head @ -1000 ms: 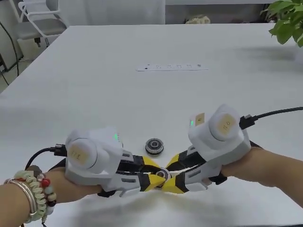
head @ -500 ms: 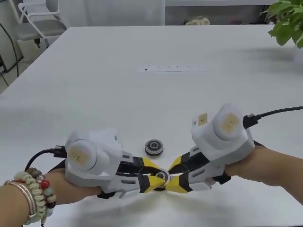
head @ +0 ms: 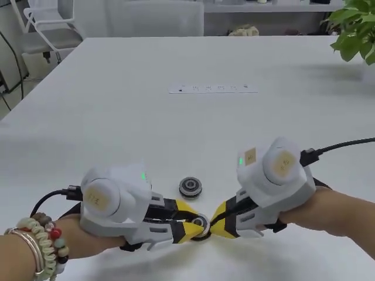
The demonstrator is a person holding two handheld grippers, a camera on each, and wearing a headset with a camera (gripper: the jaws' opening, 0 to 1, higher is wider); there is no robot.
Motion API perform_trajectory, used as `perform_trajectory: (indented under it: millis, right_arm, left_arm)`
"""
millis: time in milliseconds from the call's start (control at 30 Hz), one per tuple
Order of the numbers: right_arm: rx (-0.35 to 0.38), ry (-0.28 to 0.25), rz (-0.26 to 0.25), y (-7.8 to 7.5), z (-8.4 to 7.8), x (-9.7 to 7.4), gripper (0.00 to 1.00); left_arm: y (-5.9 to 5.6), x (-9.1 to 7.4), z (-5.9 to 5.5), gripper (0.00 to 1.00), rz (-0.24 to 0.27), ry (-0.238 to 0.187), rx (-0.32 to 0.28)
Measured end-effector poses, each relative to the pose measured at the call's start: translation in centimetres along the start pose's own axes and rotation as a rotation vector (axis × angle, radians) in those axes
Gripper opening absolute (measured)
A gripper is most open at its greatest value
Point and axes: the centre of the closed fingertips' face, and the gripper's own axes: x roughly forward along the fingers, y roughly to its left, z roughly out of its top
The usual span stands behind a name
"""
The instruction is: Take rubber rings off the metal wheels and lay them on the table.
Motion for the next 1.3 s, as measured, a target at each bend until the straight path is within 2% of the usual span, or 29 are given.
perform_trajectory:
  millis: [167,333,433,500,633,800,867,967,1100,1300]
  right_arm:
    - [0.017,0.016,-0.025,-0.4,0.0,0.1,0.0]
    - [0.151,0.025,-0.041,-0.9,0.0,0.1,0.0]
    - [0.266,-0.001,-0.038,-1.1,0.2,-0.1,0.0]
    - [0.303,-0.016,-0.027,-1.1,0.2,-0.2,0.0]
    - [0.427,-0.053,-0.015,-1.4,0.6,-0.5,0.0]
    - [0.505,-0.07,0.0,-1.5,0.6,-0.5,0.0]
    - [0.564,-0.084,0.015,-1.4,0.8,-0.6,0.0]
    - [0.587,-0.095,0.025,-1.5,0.7,-0.7,0.0]
    - [0.664,-0.126,0.056,-1.4,1.0,-0.8,0.0]
    - [0.675,-0.124,0.06,-1.2,1.3,-0.7,0.0]
  left_arm:
    - [0.1,0.0,0.0,0.08,0.003,0.002,0.002]
    - [0.2,0.0,0.0,0.08,0.006,0.006,0.01]
    - [0.2,0.0,0.0,0.08,0.004,0.007,0.013]
    - [0.2,-0.1,0.0,0.08,-0.001,0.009,0.028]
    - [0.2,-0.2,-0.1,0.08,-0.006,0.015,0.027]
    - [0.3,-0.3,-0.3,0.08,-0.014,0.018,0.012]
    - [0.2,-0.4,-0.3,0.08,-0.015,0.019,0.009]
    - [0.3,-0.4,-0.3,0.08,-0.017,0.02,0.001]
    - [0.3,-0.4,-0.3,0.08,-0.017,0.023,0.01]
    - [0.3,-0.4,-0.2,0.08,-0.017,0.029,0.016]
